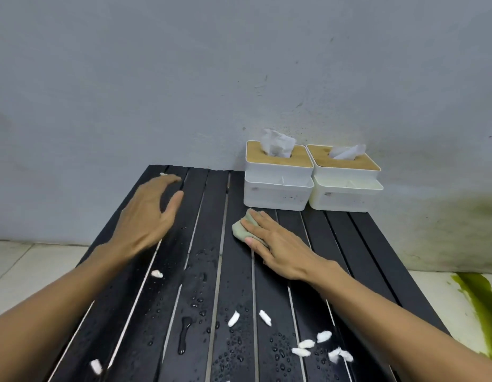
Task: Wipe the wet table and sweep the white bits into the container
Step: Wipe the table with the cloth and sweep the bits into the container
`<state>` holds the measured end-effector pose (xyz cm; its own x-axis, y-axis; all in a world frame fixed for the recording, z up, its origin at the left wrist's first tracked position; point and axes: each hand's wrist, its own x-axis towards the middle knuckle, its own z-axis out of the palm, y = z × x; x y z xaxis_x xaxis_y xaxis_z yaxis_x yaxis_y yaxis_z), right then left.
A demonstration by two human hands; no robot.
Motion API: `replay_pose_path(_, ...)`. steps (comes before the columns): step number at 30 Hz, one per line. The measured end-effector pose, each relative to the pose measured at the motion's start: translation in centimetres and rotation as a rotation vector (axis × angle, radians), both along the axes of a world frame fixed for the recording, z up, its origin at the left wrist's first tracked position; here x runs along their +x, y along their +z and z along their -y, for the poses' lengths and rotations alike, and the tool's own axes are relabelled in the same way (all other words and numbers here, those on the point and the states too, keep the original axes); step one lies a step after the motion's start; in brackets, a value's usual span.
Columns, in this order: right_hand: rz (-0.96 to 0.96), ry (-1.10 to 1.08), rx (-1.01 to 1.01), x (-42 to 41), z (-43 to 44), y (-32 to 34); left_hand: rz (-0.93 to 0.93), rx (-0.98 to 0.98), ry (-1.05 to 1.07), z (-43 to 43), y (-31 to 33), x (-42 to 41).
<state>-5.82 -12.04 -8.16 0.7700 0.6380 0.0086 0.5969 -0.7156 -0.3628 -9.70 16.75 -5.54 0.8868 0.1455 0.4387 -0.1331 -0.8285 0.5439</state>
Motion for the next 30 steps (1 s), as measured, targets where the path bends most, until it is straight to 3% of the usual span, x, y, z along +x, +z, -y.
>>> replay_pose_path(8,0.036,0.025,-0.046,3.8,-8.3,-0.8,-0.306,0.016,0.111,-6.9,-4.1,-5.7)
replay_pose_path(19,0.065,-0.112,-0.01,8.9,-15.3,0.1,-0.304,0.052,0.128,-5.7,-3.9,-6.7)
replay_pose_path(26,0.122,0.302,0.048,0.5,-11.0,1.0,-0.283,0.064,0.137,-5.8,-4.2,-6.5)
replay_pose_path(30,0.056,0.334,0.061,-1.9,-8.0,-0.2,-0.28,0.078,0.139,-5.8,-4.4,-6.4)
